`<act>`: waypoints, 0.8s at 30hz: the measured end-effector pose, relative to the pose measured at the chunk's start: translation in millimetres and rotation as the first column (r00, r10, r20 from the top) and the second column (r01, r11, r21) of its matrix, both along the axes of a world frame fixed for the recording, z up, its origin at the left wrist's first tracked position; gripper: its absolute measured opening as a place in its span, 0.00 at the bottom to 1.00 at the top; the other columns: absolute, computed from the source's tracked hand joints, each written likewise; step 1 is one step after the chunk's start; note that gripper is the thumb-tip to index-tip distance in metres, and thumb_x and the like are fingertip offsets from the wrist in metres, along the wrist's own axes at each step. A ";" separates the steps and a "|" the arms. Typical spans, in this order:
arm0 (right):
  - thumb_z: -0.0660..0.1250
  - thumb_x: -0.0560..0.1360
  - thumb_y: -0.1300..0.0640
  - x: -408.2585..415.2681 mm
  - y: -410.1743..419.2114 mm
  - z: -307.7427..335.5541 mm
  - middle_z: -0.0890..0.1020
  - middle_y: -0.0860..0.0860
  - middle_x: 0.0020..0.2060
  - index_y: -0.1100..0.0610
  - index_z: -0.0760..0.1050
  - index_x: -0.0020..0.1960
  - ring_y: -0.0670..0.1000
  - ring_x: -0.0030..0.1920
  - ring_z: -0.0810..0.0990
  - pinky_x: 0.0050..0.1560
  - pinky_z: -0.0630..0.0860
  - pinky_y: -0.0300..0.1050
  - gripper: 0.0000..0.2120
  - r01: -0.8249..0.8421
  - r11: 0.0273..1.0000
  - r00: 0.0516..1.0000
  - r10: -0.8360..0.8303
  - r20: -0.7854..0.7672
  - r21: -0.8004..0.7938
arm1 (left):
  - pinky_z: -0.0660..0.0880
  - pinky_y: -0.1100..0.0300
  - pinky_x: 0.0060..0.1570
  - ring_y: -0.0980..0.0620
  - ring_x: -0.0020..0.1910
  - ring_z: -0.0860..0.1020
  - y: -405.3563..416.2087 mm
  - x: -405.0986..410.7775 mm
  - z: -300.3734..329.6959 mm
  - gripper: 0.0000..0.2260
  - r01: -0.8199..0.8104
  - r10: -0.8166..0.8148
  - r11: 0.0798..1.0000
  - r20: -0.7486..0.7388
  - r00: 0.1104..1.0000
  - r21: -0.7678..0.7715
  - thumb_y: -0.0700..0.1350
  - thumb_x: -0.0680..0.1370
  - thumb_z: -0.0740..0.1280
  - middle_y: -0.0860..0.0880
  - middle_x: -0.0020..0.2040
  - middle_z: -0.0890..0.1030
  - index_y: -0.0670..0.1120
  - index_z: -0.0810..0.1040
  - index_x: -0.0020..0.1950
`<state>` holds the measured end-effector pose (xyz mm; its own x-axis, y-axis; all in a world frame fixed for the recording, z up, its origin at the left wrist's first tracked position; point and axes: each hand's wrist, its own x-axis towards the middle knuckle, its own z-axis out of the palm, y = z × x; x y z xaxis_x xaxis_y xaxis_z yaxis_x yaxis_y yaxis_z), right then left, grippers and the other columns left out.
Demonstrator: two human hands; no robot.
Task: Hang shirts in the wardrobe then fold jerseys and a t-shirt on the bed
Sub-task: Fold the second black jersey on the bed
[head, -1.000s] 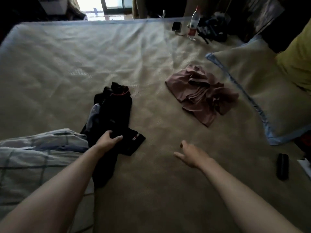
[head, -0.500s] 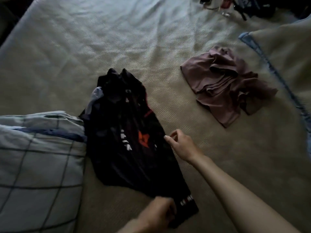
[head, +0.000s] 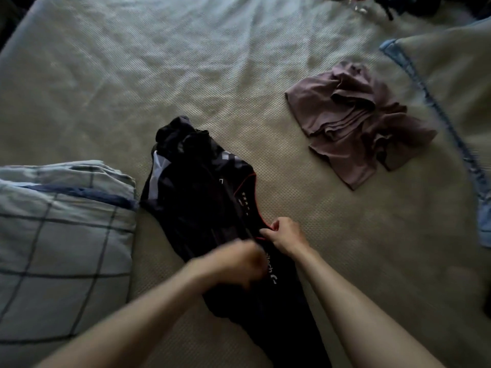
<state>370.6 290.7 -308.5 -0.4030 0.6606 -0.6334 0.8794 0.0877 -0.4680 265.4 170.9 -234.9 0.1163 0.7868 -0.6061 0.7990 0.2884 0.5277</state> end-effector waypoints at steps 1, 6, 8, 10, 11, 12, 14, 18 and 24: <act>0.72 0.74 0.46 4.3 -1.4 1.7 0.80 0.50 0.38 0.52 0.71 0.36 0.53 0.43 0.80 0.42 0.73 0.47 0.15 0.065 0.996 0.993 -0.070 -0.095 -0.056 | 0.80 0.54 0.49 0.46 0.50 0.83 19.8 -27.7 3.9 0.09 -0.143 0.150 0.988 -0.106 0.983 0.065 0.46 0.76 0.66 0.47 0.51 0.85 0.49 0.81 0.54; 0.72 0.76 0.57 20.5 4.5 57.3 0.79 0.50 0.38 0.53 0.73 0.43 0.48 0.40 0.77 0.45 0.77 0.46 0.08 0.255 0.944 0.814 -0.327 -0.480 -0.211 | 0.72 0.47 0.66 0.44 0.70 0.73 100.6 -85.8 22.3 0.28 -0.089 0.158 0.968 -0.295 0.942 0.234 0.47 0.76 0.69 0.46 0.72 0.71 0.50 0.65 0.75; 0.72 0.76 0.58 27.0 15.7 97.4 0.80 0.49 0.38 0.53 0.75 0.44 0.47 0.41 0.78 0.48 0.78 0.49 0.06 0.201 0.965 0.816 -0.260 -0.516 -0.168 | 0.68 0.48 0.71 0.46 0.76 0.66 126.8 -81.8 43.9 0.39 0.090 -0.009 0.972 -0.345 0.939 0.219 0.44 0.75 0.72 0.46 0.79 0.62 0.50 0.56 0.81; 0.72 0.76 0.58 37.9 30.8 142.4 0.81 0.48 0.37 0.52 0.77 0.44 0.46 0.40 0.78 0.49 0.78 0.49 0.06 0.115 0.988 0.830 -0.152 -0.536 -0.102 | 0.64 0.50 0.74 0.50 0.79 0.61 145.8 -70.0 70.0 0.45 0.249 -0.150 0.951 -0.431 0.890 0.184 0.45 0.72 0.75 0.50 0.81 0.58 0.54 0.52 0.82; 0.72 0.76 0.58 43.9 38.2 167.4 0.81 0.47 0.37 0.50 0.77 0.43 0.45 0.40 0.79 0.49 0.78 0.49 0.06 0.085 0.995 0.830 -0.104 -0.548 -0.060 | 0.63 0.52 0.74 0.51 0.79 0.61 153.8 -64.6 82.4 0.44 0.298 -0.199 0.943 -0.460 0.865 0.151 0.46 0.72 0.75 0.52 0.81 0.60 0.58 0.53 0.81; 0.72 0.75 0.56 51.4 45.0 194.6 0.81 0.46 0.37 0.50 0.77 0.42 0.45 0.40 0.79 0.48 0.79 0.50 0.06 0.074 0.997 0.834 -0.067 -0.548 -0.008 | 0.65 0.52 0.73 0.52 0.77 0.64 161.2 -58.7 90.9 0.41 0.322 -0.231 0.937 -0.456 0.860 0.133 0.49 0.72 0.74 0.54 0.78 0.65 0.61 0.57 0.79; 0.72 0.75 0.53 69.9 57.5 249.3 0.80 0.45 0.35 0.49 0.76 0.41 0.44 0.38 0.78 0.45 0.79 0.50 0.06 0.106 0.990 0.819 -0.036 -0.573 0.088 | 0.73 0.52 0.66 0.51 0.68 0.76 170.2 -48.1 110.0 0.26 0.235 -0.192 0.969 -0.372 0.908 0.072 0.52 0.72 0.73 0.55 0.66 0.79 0.63 0.71 0.68; 0.68 0.79 0.55 115.1 72.2 352.0 0.79 0.46 0.34 0.54 0.74 0.45 0.43 0.35 0.77 0.41 0.75 0.43 0.06 0.207 0.946 0.808 -0.021 -0.589 0.249 | 0.75 0.59 0.42 0.60 0.36 0.74 166.9 -30.4 162.7 0.05 0.025 -0.005 0.977 -0.094 0.996 0.212 0.45 0.78 0.70 0.52 0.35 0.79 0.47 0.83 0.43; 0.65 0.80 0.56 172.5 93.7 459.7 0.82 0.47 0.42 0.54 0.78 0.50 0.42 0.42 0.80 0.40 0.73 0.33 0.04 0.330 0.848 0.839 -0.063 -0.540 0.415 | 0.64 0.66 0.33 0.62 0.29 0.66 133.1 -28.4 325.5 0.13 -0.313 0.206 0.885 0.311 0.928 0.346 0.53 0.74 0.74 0.58 0.27 0.69 0.48 0.83 0.33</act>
